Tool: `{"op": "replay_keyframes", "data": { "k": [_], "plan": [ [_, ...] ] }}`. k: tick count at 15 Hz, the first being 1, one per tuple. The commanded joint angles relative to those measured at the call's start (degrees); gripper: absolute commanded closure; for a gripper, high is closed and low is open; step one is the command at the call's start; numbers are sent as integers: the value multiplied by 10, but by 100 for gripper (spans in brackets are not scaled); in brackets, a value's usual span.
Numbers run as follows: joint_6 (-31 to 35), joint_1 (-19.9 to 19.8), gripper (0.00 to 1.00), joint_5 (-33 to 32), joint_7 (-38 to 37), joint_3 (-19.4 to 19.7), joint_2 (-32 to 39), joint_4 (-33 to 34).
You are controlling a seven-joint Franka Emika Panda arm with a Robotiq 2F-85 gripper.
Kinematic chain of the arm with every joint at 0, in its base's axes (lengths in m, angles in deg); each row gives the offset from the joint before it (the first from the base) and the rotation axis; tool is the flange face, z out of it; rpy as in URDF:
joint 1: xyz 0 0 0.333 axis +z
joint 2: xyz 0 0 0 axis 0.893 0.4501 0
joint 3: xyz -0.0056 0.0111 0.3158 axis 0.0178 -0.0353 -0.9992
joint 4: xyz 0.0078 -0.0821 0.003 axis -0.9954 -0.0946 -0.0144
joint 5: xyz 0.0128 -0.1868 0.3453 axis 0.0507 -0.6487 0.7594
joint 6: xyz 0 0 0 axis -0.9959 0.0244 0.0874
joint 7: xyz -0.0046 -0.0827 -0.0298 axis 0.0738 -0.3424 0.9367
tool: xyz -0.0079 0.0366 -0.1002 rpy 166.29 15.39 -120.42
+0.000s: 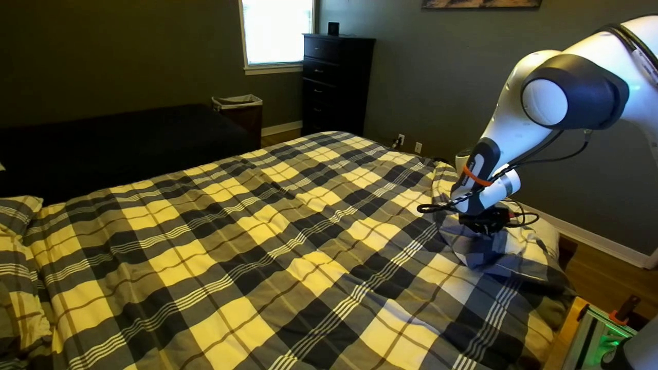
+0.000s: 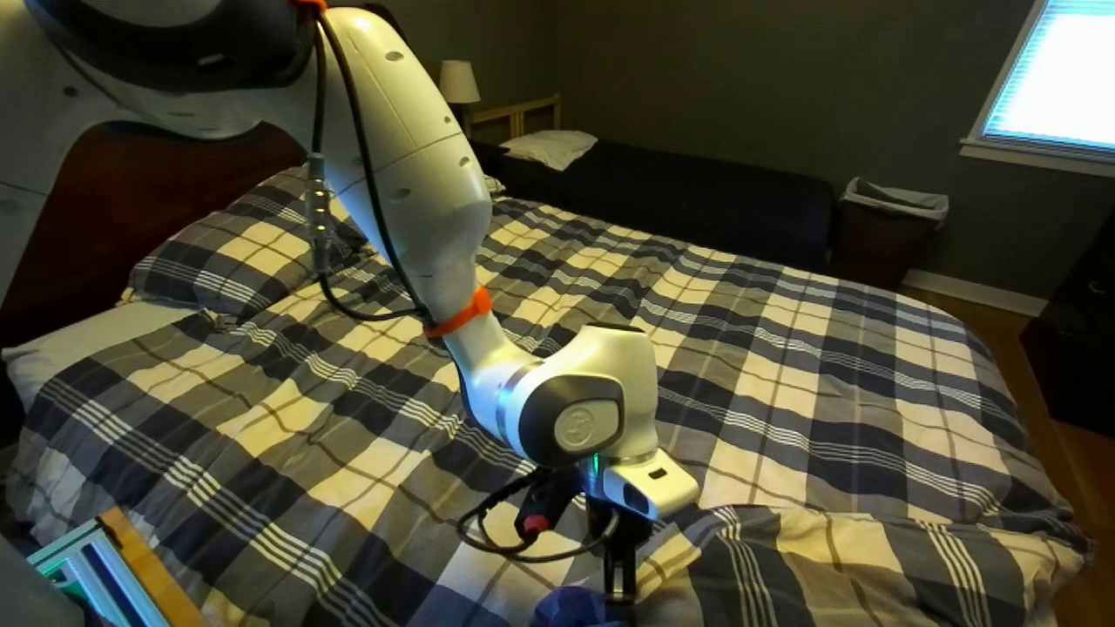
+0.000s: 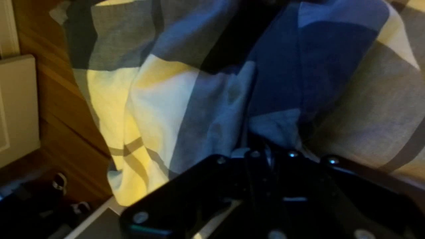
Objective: Put the white hanger under the covers then pull the covers on the bottom left corner downwards.
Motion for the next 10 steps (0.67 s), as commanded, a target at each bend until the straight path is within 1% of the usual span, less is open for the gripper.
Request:
{"op": "replay_keyframes", "data": {
  "k": [1, 3, 4, 5, 6, 10],
  "plan": [
    [30, -1, 98, -2, -53, 46, -43, -52],
    [60, -11, 98, 7, -71, 67, -56, -68],
    [72, -9, 98, 7, -79, 83, -64, -75],
    [45, -13, 98, -1, -61, 60, -34, -41],
    [49, -16, 93, -2, -59, 67, -39, -44],
    [48, -15, 93, -3, -58, 59, -38, -41]
  ]
}}
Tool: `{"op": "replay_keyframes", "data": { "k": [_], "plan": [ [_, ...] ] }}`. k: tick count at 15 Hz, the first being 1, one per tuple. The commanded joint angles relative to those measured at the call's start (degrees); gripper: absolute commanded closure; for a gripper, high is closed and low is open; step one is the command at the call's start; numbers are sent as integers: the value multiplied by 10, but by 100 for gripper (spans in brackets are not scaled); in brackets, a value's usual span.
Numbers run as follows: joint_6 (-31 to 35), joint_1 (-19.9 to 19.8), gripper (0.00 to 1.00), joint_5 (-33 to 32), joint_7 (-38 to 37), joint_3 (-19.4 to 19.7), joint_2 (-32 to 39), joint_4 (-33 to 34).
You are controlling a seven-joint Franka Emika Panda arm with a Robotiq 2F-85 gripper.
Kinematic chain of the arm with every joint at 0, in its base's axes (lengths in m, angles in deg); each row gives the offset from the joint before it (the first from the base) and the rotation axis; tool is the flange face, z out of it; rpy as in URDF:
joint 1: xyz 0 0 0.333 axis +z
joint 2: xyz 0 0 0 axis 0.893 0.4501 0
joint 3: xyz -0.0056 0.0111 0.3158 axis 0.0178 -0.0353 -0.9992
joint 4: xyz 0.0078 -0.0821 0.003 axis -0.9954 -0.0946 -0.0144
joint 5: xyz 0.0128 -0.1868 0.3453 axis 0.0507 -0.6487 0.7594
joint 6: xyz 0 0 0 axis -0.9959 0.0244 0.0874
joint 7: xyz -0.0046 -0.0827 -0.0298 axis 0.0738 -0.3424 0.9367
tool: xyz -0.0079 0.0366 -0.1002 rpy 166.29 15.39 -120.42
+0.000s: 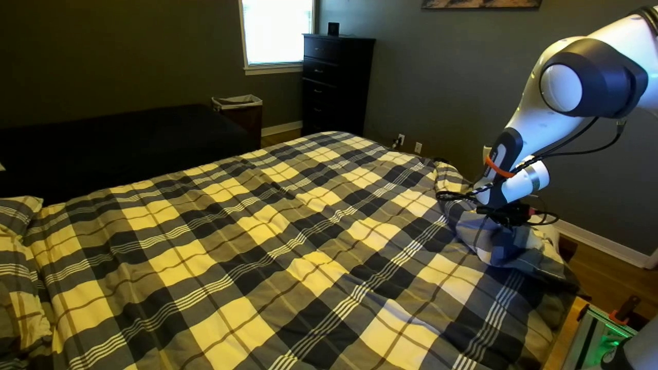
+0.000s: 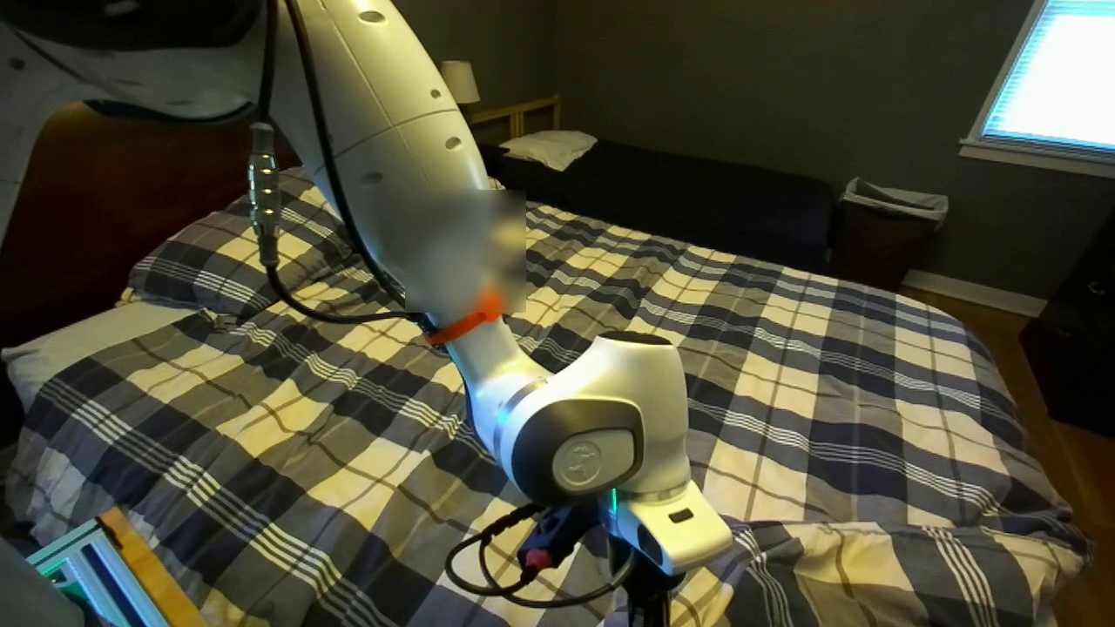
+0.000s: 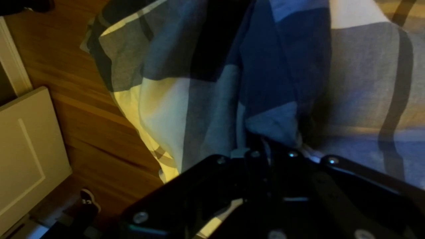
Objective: Put the white hanger under the covers then pull the covers on the bottom left corner downwards.
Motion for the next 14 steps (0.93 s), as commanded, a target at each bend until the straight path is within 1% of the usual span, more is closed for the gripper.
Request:
{"op": "replay_keyframes", "data": {
  "k": [1, 2, 3, 4, 8, 14],
  "plan": [
    [-1, -4, 93, -3, -2, -4, 0, 3],
    [-1, -4, 98, -3, -2, -4, 0, 3],
    [-3, -10, 98, 2, -9, -5, 9, 12],
    [-18, -20, 98, 8, -13, -6, 18, 25],
    [-63, -64, 98, 17, -61, 16, 59, 67],
    [-108, -139, 98, 23, -129, 48, 109, 128]
  ]
}}
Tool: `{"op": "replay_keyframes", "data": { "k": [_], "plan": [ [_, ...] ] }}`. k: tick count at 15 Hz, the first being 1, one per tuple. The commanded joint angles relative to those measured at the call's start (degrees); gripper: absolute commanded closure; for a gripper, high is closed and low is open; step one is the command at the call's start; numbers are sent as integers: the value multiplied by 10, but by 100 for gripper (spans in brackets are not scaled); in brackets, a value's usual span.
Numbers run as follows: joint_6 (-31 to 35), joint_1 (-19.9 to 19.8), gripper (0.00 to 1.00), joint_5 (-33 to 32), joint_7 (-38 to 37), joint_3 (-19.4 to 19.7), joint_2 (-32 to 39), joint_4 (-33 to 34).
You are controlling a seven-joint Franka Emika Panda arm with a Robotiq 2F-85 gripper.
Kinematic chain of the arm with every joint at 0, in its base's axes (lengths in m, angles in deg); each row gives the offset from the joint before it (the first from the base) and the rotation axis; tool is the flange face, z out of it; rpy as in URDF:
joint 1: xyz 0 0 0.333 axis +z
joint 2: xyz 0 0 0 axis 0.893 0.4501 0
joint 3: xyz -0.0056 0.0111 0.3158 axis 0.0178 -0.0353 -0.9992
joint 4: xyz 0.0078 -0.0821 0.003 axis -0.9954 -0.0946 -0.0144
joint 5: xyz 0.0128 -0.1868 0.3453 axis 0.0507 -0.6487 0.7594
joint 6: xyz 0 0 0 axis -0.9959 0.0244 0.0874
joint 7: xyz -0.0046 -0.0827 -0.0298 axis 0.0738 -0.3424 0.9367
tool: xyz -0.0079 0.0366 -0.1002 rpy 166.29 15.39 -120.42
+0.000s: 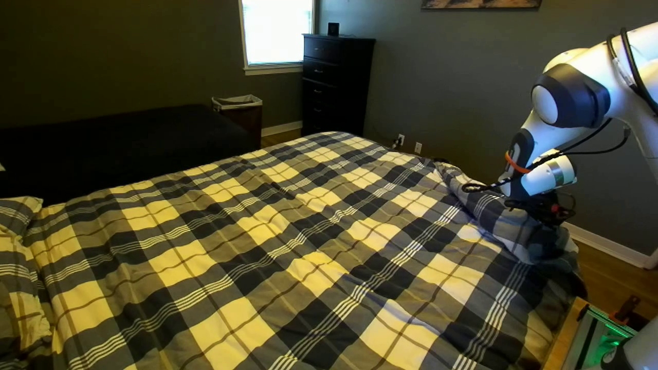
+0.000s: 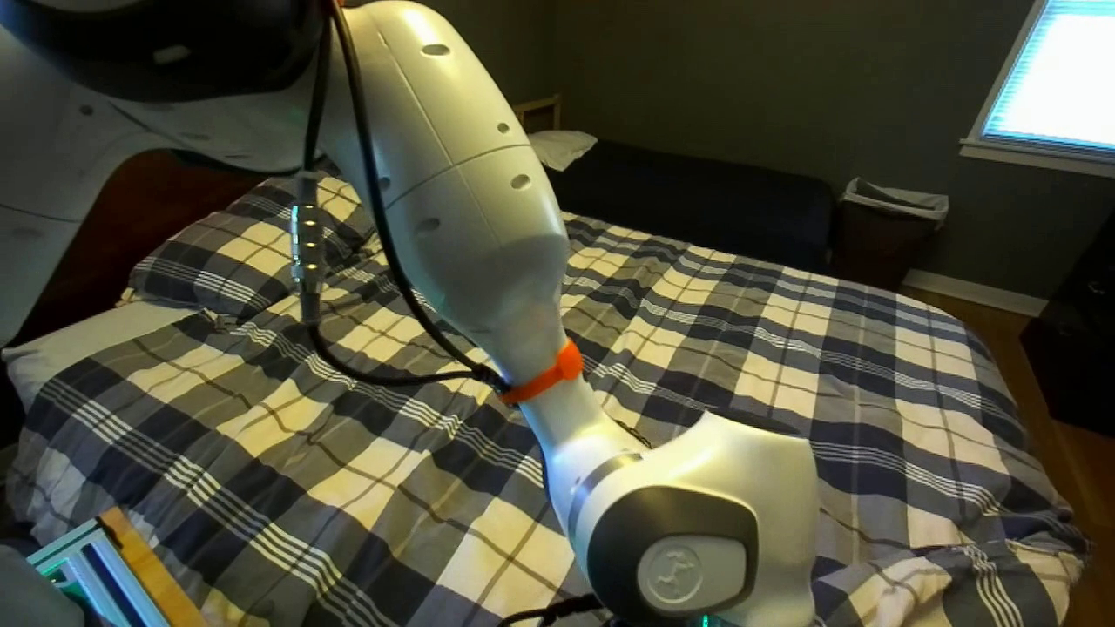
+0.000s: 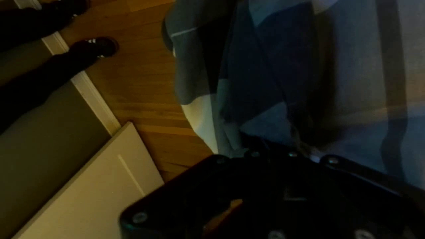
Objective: Put the white hanger under the covers then pull the covers on the bottom left corner downwards.
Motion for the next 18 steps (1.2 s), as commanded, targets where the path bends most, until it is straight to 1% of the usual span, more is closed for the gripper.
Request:
{"op": "replay_keyframes", "data": {
  "k": [1, 3, 4, 5, 8, 12, 15, 18],
  "plan": [
    [-37, -43, 98, 15, -46, 13, 47, 54],
    [-37, -79, 98, 24, -63, 11, 64, 88],
    [-41, -102, 98, 31, -65, 3, 72, 109],
    [-44, -116, 98, 36, -72, 3, 81, 125],
    [-83, -166, 98, 54, -99, -4, 121, 191],
    [-139, -226, 98, 68, -133, -11, 155, 266],
    [-142, -258, 98, 68, -145, -19, 179, 315],
    [-140, -286, 98, 66, -140, -32, 195, 355]
  ]
}}
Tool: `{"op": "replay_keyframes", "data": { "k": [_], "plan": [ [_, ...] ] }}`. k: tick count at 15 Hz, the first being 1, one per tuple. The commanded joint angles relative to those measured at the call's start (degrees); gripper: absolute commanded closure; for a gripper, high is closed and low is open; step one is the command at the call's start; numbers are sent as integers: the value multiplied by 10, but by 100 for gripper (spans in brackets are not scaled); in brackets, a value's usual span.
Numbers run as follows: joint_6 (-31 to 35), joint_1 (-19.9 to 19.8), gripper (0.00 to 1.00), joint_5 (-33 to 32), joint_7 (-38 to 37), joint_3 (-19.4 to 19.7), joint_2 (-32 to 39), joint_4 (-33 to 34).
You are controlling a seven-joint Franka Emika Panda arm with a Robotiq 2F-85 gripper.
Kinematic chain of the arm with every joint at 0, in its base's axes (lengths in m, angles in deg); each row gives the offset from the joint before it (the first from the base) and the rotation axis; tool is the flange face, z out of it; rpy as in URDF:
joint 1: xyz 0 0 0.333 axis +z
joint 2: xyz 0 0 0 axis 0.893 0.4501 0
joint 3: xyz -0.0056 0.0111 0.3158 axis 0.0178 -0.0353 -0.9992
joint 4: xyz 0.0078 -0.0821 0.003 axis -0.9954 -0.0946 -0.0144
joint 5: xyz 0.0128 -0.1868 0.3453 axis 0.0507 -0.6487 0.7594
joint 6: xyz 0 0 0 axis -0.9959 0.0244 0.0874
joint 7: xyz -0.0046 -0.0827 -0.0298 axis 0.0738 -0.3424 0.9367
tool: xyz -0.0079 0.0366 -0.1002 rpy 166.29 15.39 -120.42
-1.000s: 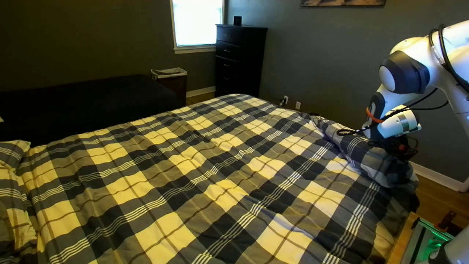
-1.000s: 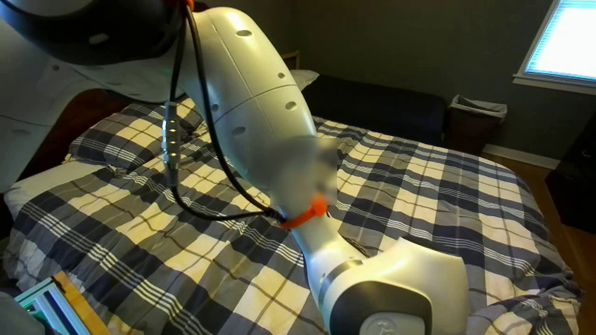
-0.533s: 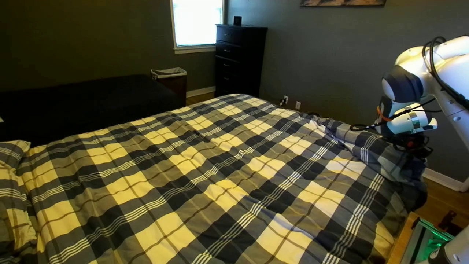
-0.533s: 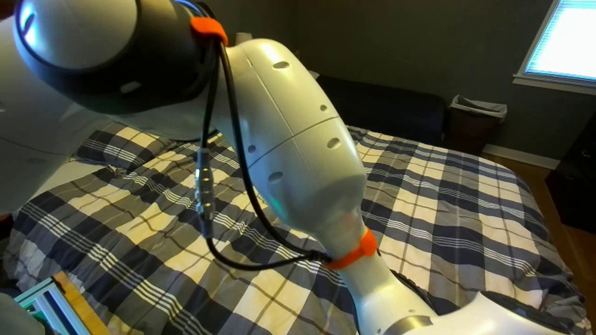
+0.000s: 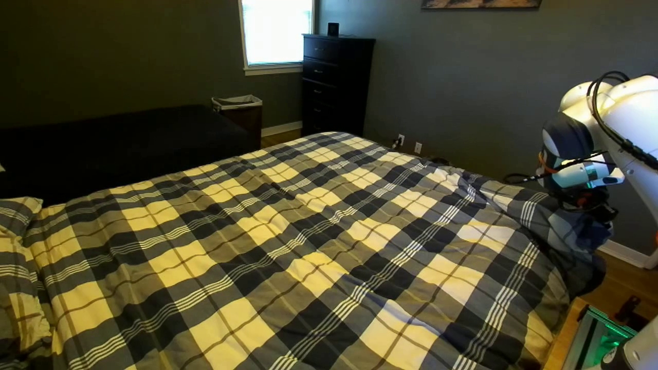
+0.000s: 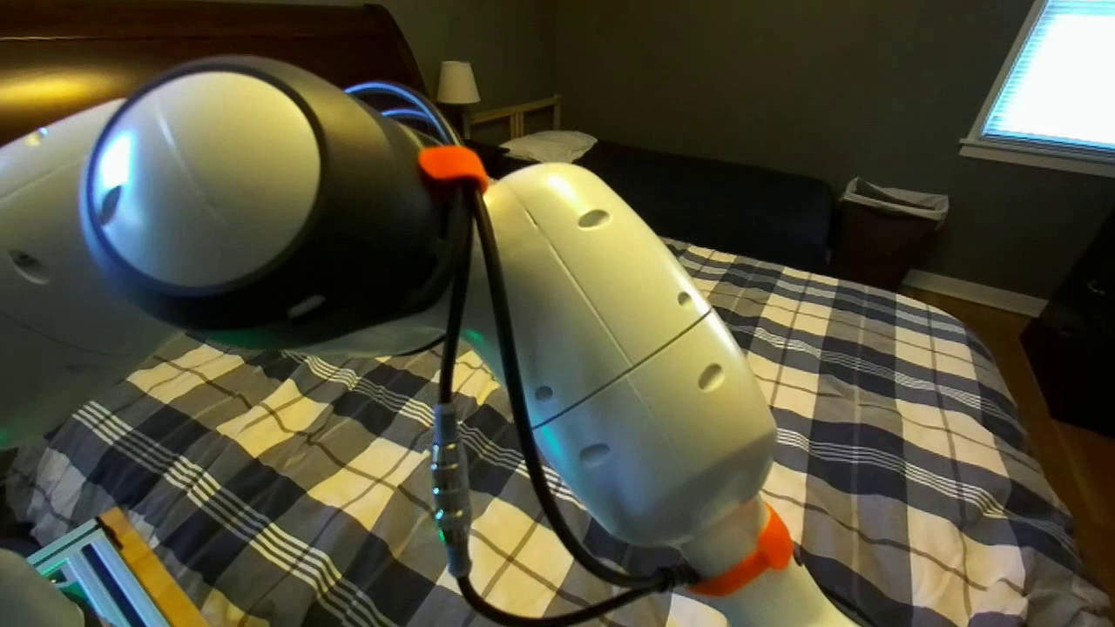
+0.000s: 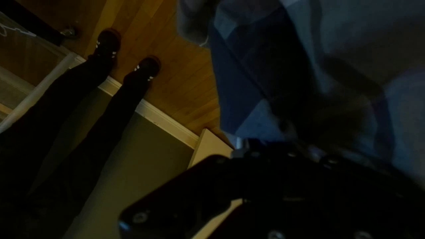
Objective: Put the white hanger under the covers then pull the covers on the bottom left corner downwards.
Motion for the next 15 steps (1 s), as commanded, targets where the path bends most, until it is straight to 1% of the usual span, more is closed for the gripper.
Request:
{"op": "replay_keyframes", "data": {
  "k": [1, 2, 4, 7, 8, 9, 11, 15],
  "plan": [
    [-17, -42, 68, 8, -10, -19, 34, 69],
    [-13, -48, 66, 9, -7, -23, 34, 74],
    [2, -49, 53, 6, -3, -26, 24, 69],
    [31, -31, 30, -1, -1, -20, 0, 38],
    [51, -24, 23, -2, 5, -20, -11, 22],
    [69, -16, 14, -3, 11, -20, -21, 8],
    [112, 0, 1, -5, 29, -20, -41, -23],
    [201, 41, 0, -4, 86, -23, -98, -107]
  ]
}}
